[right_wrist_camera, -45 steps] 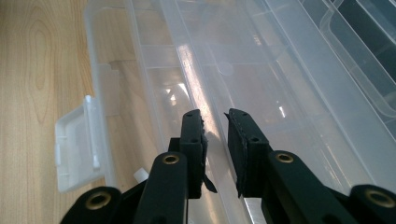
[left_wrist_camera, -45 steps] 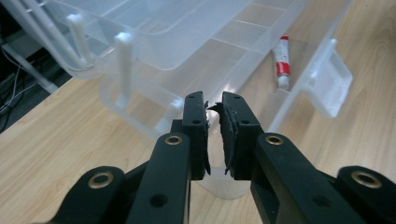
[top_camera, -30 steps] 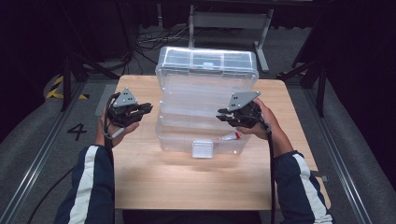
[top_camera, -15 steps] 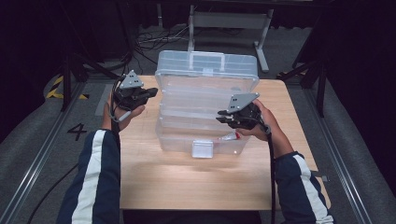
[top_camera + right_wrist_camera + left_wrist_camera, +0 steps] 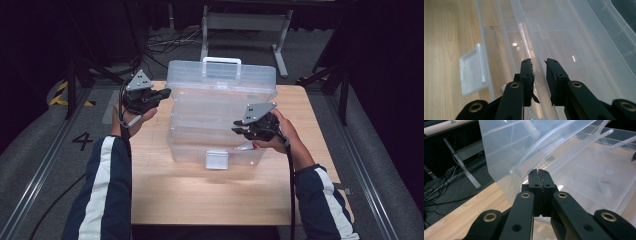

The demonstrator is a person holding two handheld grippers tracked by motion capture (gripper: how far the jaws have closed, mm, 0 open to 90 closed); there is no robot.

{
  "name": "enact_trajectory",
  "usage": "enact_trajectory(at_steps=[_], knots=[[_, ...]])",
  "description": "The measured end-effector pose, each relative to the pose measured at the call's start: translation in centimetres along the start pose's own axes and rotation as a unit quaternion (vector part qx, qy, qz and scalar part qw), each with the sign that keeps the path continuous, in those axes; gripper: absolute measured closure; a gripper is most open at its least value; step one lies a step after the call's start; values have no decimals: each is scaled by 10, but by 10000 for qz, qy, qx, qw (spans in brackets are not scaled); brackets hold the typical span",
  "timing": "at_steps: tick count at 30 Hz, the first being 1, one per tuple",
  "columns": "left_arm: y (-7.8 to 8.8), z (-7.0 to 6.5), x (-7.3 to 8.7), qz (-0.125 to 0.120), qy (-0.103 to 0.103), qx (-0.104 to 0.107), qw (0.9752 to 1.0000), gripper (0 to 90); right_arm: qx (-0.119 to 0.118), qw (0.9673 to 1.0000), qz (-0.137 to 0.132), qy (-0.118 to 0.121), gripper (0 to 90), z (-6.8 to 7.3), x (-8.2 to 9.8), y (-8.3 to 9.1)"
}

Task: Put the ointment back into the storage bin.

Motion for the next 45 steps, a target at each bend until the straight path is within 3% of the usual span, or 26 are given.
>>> enact_trajectory(at_steps=[13,20,33,37,45], knots=[[1,-3,-5,-47,-107,44,9999,900,110,9998,143,-53,739,0,5,7],[2,-4,-8,59,-175,-6,9998,900,160,9994,-88,-302,757,-6,16,28],[6,-10,-7,21,-227,80,9997,900,478,9971,-236,-544,726,-9,47,65],[8,-11,-7,48,-257,66,9996,900,455,9962,-282,-683,713,-11,55,70],[9,-11,-8,65,-281,137,9995,900,702,9931,-172,-925,637,-15,81,80]])
Point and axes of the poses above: each handheld gripper's, and its own axes: y roughly backward along the jaws, x roughly out of its underside, z roughly to its left, the point moved 1 cm from there along -y, roughly forward along the jaws
